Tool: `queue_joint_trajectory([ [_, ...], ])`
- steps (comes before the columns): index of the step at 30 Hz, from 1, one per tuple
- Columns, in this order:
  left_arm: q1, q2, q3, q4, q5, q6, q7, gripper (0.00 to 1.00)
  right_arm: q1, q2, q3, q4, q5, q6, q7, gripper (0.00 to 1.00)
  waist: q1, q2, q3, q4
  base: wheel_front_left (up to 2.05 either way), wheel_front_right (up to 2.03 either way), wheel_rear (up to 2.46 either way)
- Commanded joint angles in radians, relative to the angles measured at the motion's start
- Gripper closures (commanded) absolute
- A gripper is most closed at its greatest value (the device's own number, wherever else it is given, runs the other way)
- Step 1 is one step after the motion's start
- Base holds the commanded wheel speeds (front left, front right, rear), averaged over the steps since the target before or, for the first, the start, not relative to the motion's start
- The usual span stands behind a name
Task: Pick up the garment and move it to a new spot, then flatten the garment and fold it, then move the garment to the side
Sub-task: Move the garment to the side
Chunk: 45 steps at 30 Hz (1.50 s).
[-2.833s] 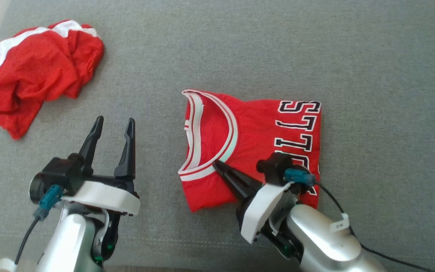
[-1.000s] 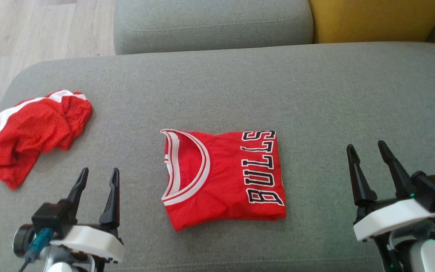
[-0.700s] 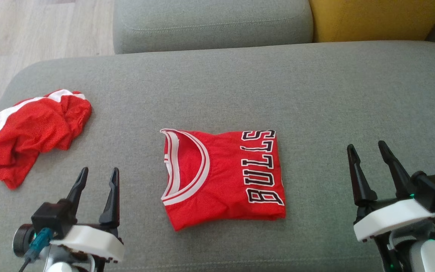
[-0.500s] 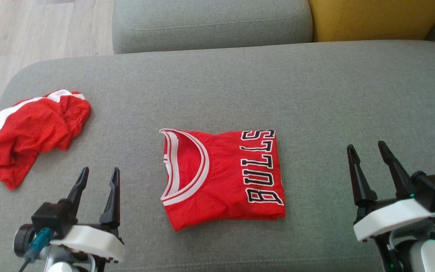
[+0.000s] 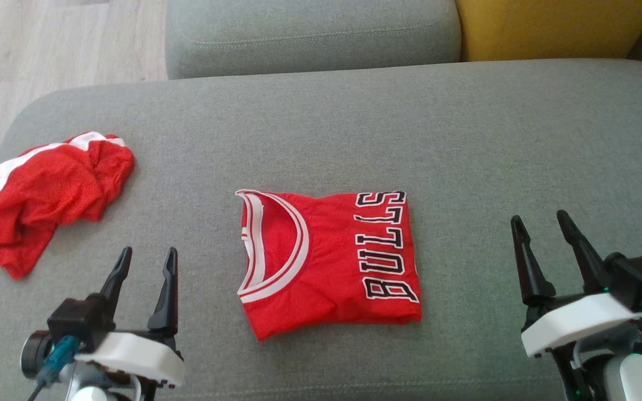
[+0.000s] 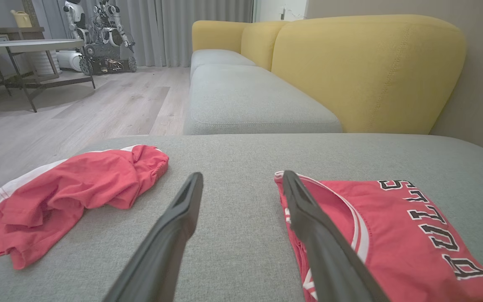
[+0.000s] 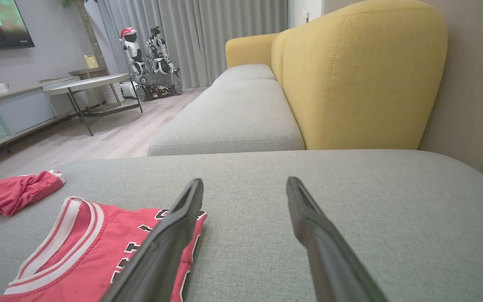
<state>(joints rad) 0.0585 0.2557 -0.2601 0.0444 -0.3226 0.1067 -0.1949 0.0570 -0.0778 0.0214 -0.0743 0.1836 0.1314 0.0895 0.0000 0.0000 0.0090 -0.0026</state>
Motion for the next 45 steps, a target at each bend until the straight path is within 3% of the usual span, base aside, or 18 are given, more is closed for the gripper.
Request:
queue_joint_trajectory([
  [1, -0.054, 0.026, 0.035, -0.029, -0.010, 0.008, -0.006, 0.00, -0.019, -0.006, 0.018, -0.029, -0.008, -0.001, 0.002, 0.00, 0.0000, 0.0000, 0.001, 0.002, 0.00, 0.00, 0.00],
  [10, -0.088, 0.027, 0.029, -0.043, -0.010, 0.005, -0.012, 0.00, -0.071, -0.017, 0.041, 0.032, -0.003, -0.001, 0.003, 0.00, 0.0000, 0.0000, 0.040, 0.037, 0.00, 0.00, 0.00],
  [26, -0.192, -0.007, 0.010, -0.008, -0.011, -0.027, -0.054, 0.00, -0.304, 0.002, 0.199, 0.527, 0.034, -0.001, 0.003, 0.00, 0.0000, 0.0000, 0.164, 0.133, 0.00, 0.00, 0.00],
  [33, -0.201, -0.010, 0.019, 0.004, -0.007, -0.029, -0.061, 0.00, -0.358, 0.013, 0.242, 0.635, 0.058, -0.001, -0.002, 0.00, 0.0000, 0.0000, 0.177, 0.129, 0.00, 0.00, 0.00],
  [34, -0.201, -0.010, 0.021, 0.005, -0.007, -0.029, -0.062, 0.00, -0.363, 0.014, 0.248, 0.649, 0.062, -0.001, 0.003, 0.24, 0.0000, 0.0000, 0.178, 0.126, 0.00, 0.00, 0.00],
  [36, -0.203, -0.011, 0.023, 0.007, -0.005, -0.029, -0.063, 0.00, -0.374, 0.014, 0.259, 0.665, 0.069, -0.001, 0.001, 1.00, 0.0000, 0.0000, 0.178, 0.120, 0.00, 0.00, 0.00],
  [45, -0.204, -0.007, 0.034, -0.007, 0.003, -0.028, -0.066, 0.00, -0.427, -0.037, 0.317, 0.650, 0.082, -0.001, -0.022, 1.00, 0.0000, 0.0000, 0.189, 0.051, 0.00, 0.00, 0.00],
])
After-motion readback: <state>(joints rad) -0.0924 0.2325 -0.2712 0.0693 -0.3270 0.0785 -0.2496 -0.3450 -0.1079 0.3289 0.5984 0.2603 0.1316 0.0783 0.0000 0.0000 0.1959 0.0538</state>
